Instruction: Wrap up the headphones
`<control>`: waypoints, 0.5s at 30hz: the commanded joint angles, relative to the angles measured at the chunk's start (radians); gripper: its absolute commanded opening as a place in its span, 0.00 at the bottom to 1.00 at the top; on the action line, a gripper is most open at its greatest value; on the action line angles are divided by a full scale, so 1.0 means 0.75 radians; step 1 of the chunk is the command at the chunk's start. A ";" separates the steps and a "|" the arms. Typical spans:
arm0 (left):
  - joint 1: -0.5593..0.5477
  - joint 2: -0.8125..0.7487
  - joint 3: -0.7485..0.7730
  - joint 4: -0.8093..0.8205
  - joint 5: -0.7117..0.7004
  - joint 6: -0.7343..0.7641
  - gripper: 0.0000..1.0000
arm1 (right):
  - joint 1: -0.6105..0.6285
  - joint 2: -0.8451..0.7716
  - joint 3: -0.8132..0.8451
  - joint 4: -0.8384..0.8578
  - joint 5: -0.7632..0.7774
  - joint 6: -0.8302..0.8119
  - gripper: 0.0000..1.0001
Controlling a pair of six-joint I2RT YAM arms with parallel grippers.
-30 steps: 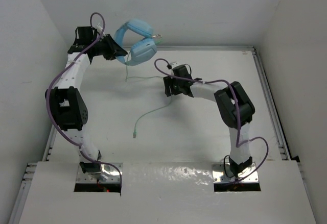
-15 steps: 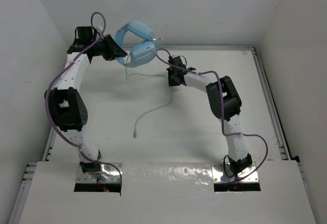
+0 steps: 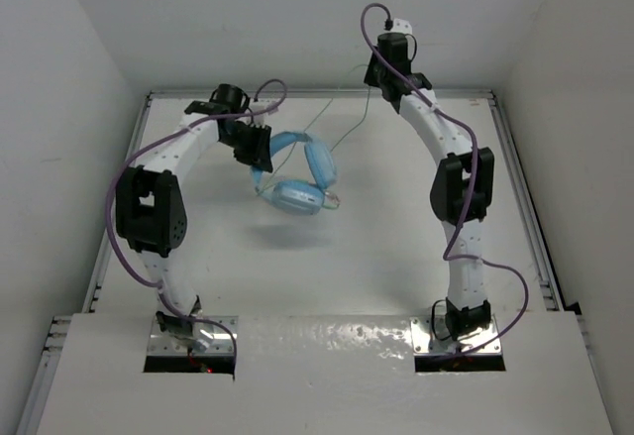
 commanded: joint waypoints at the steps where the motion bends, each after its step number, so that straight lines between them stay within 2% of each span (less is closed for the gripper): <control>1: -0.054 -0.027 -0.023 -0.050 -0.209 0.251 0.00 | -0.019 -0.117 -0.021 0.020 0.107 -0.041 0.00; 2: -0.068 -0.033 -0.088 -0.026 -0.322 0.286 0.00 | -0.019 -0.134 -0.023 0.020 0.128 -0.076 0.00; 7: -0.085 -0.089 -0.211 0.134 -0.490 0.260 0.00 | -0.019 -0.310 -0.131 0.075 0.142 -0.113 0.00; 12: -0.085 -0.162 -0.222 0.189 -0.503 0.266 0.00 | -0.019 -0.459 -0.289 0.116 0.132 -0.107 0.00; 15: -0.087 -0.166 -0.164 0.102 -0.456 0.315 0.00 | -0.019 -0.541 -0.430 0.132 0.158 -0.141 0.00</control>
